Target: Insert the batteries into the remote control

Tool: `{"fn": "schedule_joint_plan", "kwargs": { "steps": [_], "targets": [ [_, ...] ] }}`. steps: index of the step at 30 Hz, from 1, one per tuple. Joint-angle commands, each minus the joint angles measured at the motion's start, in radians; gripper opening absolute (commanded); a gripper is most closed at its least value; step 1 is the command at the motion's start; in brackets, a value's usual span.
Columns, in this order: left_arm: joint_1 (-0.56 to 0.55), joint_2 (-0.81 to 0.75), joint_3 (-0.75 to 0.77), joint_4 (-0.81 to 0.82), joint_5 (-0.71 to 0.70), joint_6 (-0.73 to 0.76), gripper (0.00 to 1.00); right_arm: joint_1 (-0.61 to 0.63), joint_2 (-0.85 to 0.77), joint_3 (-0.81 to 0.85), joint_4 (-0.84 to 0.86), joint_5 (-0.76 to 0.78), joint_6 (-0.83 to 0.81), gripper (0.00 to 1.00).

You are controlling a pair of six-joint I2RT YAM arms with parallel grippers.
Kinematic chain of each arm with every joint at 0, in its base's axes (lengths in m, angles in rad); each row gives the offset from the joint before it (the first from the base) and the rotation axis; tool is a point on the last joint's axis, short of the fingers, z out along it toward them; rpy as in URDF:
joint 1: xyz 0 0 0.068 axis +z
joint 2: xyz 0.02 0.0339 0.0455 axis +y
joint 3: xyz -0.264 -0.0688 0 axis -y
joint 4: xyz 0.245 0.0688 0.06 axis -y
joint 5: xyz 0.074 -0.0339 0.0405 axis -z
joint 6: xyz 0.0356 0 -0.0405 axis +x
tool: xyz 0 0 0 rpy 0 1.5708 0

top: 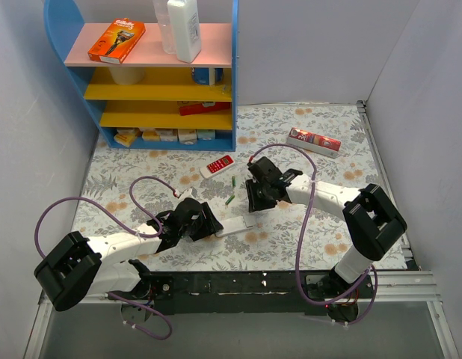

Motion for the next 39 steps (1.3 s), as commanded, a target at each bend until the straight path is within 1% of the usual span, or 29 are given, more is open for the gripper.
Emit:
{"fn": "schedule_joint_plan", "kwargs": {
  "steps": [1,7,8,13,25,35,39],
  "targets": [
    [0.002,0.002,-0.004,-0.041,0.004,0.002,0.50,-0.011,-0.020,-0.007,0.081,-0.019,0.014,0.42],
    [0.002,-0.001,-0.007,-0.042,0.003,0.001,0.50,-0.013,-0.017,-0.027,0.121,-0.033,0.030,0.42],
    [0.002,-0.001,-0.007,-0.042,0.004,0.001,0.50,-0.013,-0.013,-0.031,0.124,-0.058,0.031,0.42],
    [0.002,-0.002,-0.007,-0.042,0.004,0.001,0.50,-0.013,-0.010,-0.048,0.127,-0.079,0.043,0.42],
    [0.002,0.002,-0.007,-0.038,0.011,-0.001,0.50,-0.010,-0.058,-0.157,0.149,-0.137,0.073,0.42],
    [0.002,0.018,-0.007,-0.022,0.031,0.002,0.49,-0.002,-0.081,-0.156,0.133,-0.178,0.063,0.40],
    [0.002,0.028,-0.009,-0.010,0.038,0.002,0.45,-0.001,-0.072,-0.148,0.117,-0.206,0.051,0.39]
  ]
}}
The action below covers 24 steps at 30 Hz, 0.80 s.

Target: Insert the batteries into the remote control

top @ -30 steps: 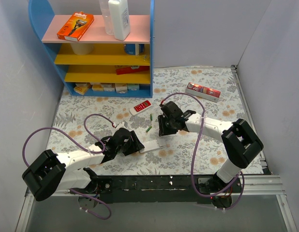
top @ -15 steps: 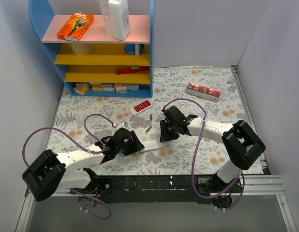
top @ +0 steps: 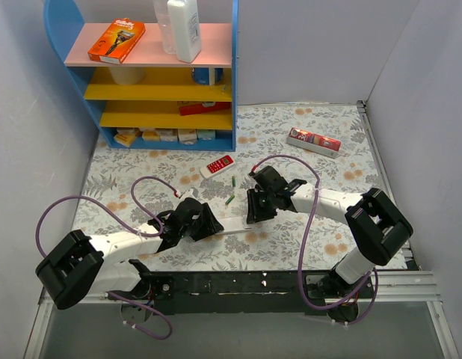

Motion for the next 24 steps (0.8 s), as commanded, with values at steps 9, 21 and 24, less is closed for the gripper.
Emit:
{"fn": "schedule_joint_plan", "kwargs": {
  "steps": [9,21,24],
  "targets": [
    [0.002,0.022,-0.012,-0.019,0.017,0.006,0.42,0.005,-0.024,0.007,-0.095,-0.022,-0.090,0.38],
    [0.002,0.042,-0.003,-0.018,0.020,0.003,0.42,0.023,-0.012,0.036,-0.081,-0.056,-0.133,0.38],
    [0.002,0.043,-0.003,-0.015,0.023,0.007,0.42,0.030,0.013,0.042,-0.069,-0.079,-0.131,0.38]
  ]
}}
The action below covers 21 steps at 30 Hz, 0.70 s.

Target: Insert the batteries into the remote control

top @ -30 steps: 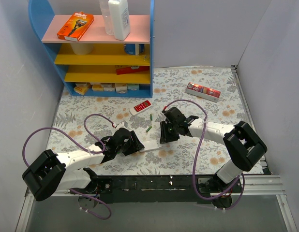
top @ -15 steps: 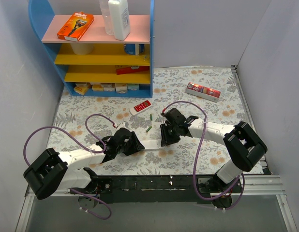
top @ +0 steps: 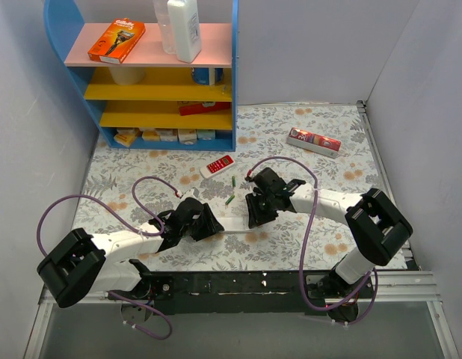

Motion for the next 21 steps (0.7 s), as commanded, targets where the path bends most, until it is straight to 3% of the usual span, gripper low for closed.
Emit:
{"fn": "schedule_joint_plan", "kwargs": {
  "steps": [1,7,12,21],
  "targets": [
    [0.002,0.022,-0.003,-0.035,0.006,0.011,0.42,0.016,0.024,0.035,-0.002,-0.048,-0.014,0.38],
    [0.000,0.031,-0.003,-0.026,0.012,0.015,0.41,0.016,0.076,0.072,-0.047,-0.068,-0.017,0.37],
    [-0.003,0.038,-0.001,-0.015,0.020,0.014,0.38,0.028,0.070,0.052,-0.016,-0.097,0.060,0.16],
    [-0.038,0.061,0.013,0.028,0.069,-0.006,0.36,0.076,0.044,0.006,0.120,-0.124,0.198,0.13]
  ]
}}
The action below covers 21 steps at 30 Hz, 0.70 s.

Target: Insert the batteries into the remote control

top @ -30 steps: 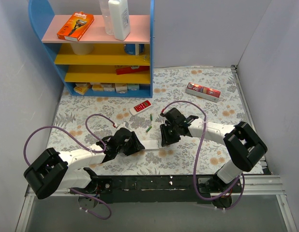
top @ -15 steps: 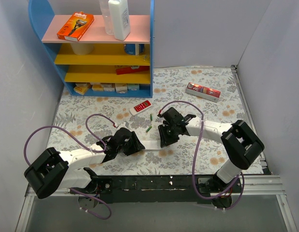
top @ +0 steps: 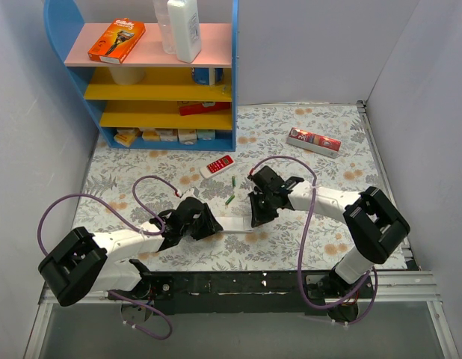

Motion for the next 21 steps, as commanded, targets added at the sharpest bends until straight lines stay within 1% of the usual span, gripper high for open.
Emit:
{"fn": "schedule_joint_plan", "kwargs": {
  "steps": [1,5,9,10,13,15,17,18,19,20,21],
  "targets": [
    [-0.042,0.044,0.005,0.027,0.062,-0.016,0.35,0.073,0.006,-0.053,0.200,-0.134,0.145,0.13],
    [-0.052,0.038,0.000,0.038,0.062,-0.032,0.34,0.088,-0.018,-0.085,0.246,-0.114,0.206,0.13],
    [-0.067,0.045,0.003,0.061,0.076,-0.038,0.33,0.113,-0.031,-0.073,0.286,-0.117,0.251,0.13],
    [-0.076,0.048,0.006,0.066,0.078,-0.036,0.33,0.122,-0.026,-0.065,0.304,-0.123,0.254,0.13],
    [-0.091,0.059,0.014,0.076,0.078,-0.035,0.33,0.137,0.009,-0.015,0.283,-0.131,0.237,0.14],
    [-0.096,0.058,0.015,0.075,0.073,-0.032,0.33,0.141,0.018,-0.010,0.284,-0.123,0.223,0.14],
    [-0.096,0.046,0.006,0.072,0.061,-0.036,0.36,0.141,0.017,-0.011,0.290,-0.125,0.217,0.15],
    [-0.096,0.041,0.003,0.067,0.052,-0.041,0.41,0.141,0.005,-0.010,0.286,-0.119,0.202,0.16],
    [-0.096,0.035,0.003,0.057,0.038,-0.041,0.42,0.141,-0.003,-0.005,0.273,-0.107,0.190,0.16],
    [-0.096,0.029,0.005,0.028,0.029,-0.041,0.45,0.141,-0.012,0.013,0.223,-0.064,0.171,0.17],
    [-0.096,0.016,0.009,0.012,-0.022,-0.041,0.48,0.141,-0.031,0.024,0.198,-0.036,0.133,0.18]
  ]
}}
